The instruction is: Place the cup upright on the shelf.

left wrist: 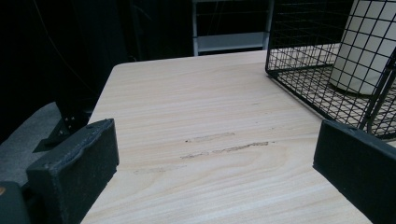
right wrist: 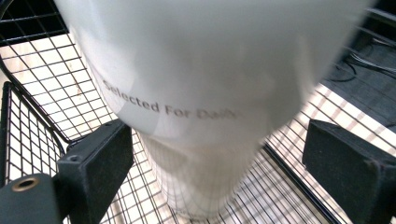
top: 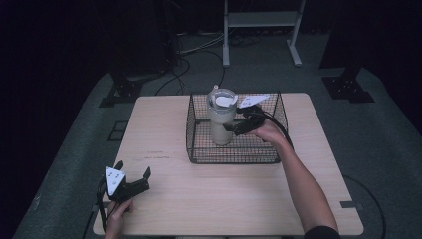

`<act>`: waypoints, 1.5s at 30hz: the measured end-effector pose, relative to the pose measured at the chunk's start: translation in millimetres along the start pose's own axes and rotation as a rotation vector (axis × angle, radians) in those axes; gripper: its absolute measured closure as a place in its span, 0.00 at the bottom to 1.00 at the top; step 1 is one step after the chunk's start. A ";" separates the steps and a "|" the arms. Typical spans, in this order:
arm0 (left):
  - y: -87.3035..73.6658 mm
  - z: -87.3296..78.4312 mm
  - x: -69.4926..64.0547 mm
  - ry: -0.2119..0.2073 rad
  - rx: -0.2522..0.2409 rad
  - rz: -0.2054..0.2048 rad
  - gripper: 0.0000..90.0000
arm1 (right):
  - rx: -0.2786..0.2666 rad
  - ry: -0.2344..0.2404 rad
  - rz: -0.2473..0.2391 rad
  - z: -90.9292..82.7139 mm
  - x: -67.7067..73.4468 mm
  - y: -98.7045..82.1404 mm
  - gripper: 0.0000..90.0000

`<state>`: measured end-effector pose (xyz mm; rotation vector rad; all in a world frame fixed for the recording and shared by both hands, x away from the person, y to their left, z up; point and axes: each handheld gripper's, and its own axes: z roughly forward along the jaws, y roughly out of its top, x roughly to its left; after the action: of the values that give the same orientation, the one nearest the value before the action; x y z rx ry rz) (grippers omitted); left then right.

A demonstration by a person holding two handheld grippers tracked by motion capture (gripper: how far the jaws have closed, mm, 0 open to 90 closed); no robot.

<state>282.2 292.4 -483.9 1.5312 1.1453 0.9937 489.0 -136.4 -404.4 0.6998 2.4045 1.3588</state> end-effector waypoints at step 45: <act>0.1 0.1 -1.1 0.007 0.005 0.008 0.00 | -0.014 -0.007 0.053 -97.5 28.5 -9.9 0.15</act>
<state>282.1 291.3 -483.9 1.5378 1.1482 1.0031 416.3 -195.1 -363.4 0.7677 2.3848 1.3903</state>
